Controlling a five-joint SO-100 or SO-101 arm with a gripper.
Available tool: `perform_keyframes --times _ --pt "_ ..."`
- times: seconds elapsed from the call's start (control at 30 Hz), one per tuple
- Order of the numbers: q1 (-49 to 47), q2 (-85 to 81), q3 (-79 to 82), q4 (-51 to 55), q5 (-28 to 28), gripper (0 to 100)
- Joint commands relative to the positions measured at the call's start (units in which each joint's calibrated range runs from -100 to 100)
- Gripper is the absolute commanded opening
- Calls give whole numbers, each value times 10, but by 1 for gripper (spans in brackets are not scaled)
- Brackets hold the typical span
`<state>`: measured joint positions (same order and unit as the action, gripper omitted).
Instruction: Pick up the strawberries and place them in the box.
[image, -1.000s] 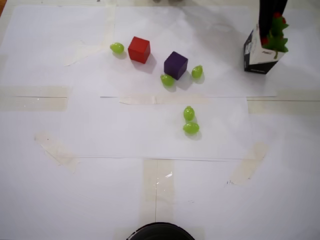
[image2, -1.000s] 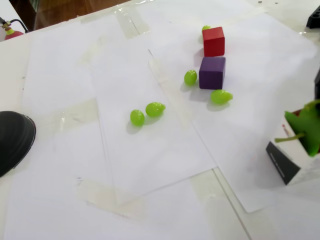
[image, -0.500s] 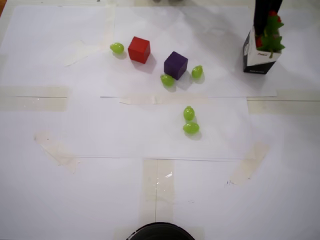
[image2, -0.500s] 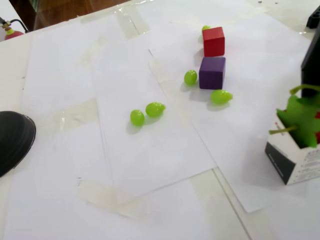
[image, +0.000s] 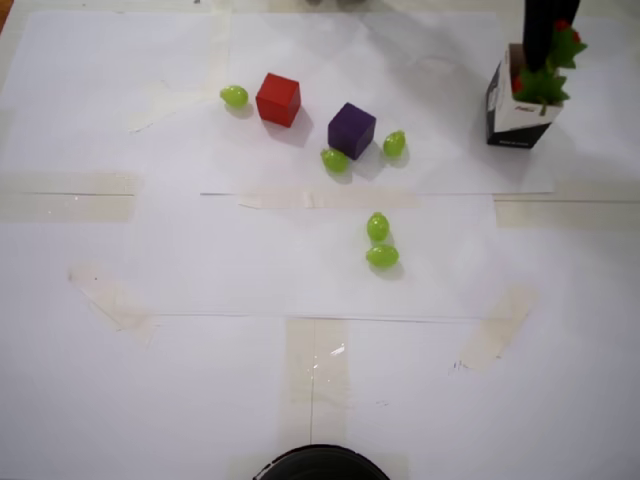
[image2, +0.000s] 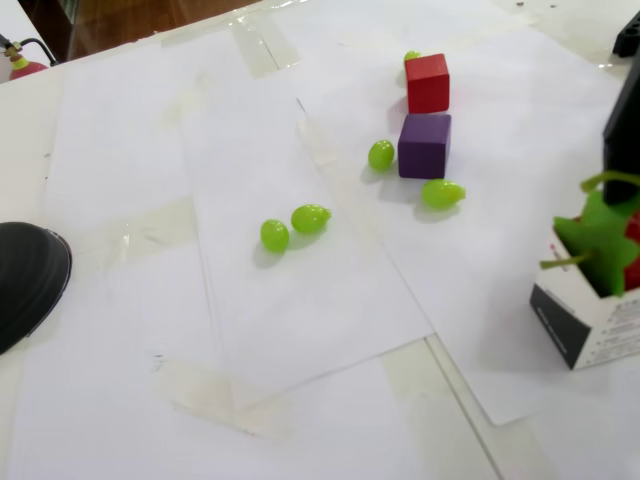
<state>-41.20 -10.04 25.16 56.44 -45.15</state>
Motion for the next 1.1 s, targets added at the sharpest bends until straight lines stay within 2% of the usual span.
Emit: perform_keyframes --times 0.0,0.13,0.4,1.07 --pt "-3 -38 48 -71 -6 15" --pt "-5 -38 63 -77 -9 16" --pt "-14 -47 55 -40 -30 32" --pt "-12 -50 -163 114 -15 36"
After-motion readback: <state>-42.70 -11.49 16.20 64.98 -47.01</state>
